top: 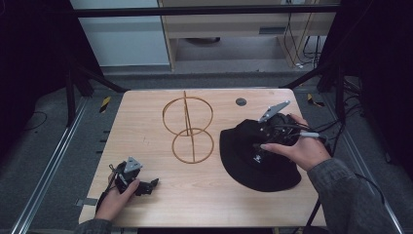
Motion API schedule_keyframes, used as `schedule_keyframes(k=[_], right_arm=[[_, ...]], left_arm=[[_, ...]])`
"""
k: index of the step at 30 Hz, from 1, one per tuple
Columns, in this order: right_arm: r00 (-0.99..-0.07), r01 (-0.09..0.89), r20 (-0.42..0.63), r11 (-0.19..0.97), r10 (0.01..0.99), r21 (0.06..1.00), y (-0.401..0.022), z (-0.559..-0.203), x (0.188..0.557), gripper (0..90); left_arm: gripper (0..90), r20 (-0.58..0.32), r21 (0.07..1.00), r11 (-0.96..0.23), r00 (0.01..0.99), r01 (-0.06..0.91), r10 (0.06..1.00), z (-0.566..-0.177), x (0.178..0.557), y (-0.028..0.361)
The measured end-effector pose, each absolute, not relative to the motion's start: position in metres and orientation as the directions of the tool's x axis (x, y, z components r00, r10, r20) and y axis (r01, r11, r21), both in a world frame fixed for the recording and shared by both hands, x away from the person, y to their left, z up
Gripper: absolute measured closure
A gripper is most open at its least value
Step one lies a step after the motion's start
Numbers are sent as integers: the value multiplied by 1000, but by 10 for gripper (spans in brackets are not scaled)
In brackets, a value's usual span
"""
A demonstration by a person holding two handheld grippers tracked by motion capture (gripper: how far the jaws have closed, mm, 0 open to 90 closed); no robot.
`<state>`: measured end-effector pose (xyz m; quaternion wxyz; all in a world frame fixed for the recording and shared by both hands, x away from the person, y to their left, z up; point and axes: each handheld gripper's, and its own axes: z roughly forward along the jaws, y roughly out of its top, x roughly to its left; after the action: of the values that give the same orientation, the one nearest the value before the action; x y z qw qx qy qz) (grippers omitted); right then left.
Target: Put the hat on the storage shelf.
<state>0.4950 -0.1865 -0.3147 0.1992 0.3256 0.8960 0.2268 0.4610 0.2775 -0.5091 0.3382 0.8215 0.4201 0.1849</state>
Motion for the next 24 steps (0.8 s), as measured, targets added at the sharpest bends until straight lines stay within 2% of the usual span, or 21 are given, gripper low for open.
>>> schedule_keyframes(k=[9,24], right_arm=[[-681,536,-185,655,708,533,-202,-320,510,138],[-688,570,-147,654,711,496,-199,-332,526,163]], left_arm=[[0,20,711,-419,579,565,815,-509,461,278],[0,20,711,-418,578,565,815,-509,461,278]])
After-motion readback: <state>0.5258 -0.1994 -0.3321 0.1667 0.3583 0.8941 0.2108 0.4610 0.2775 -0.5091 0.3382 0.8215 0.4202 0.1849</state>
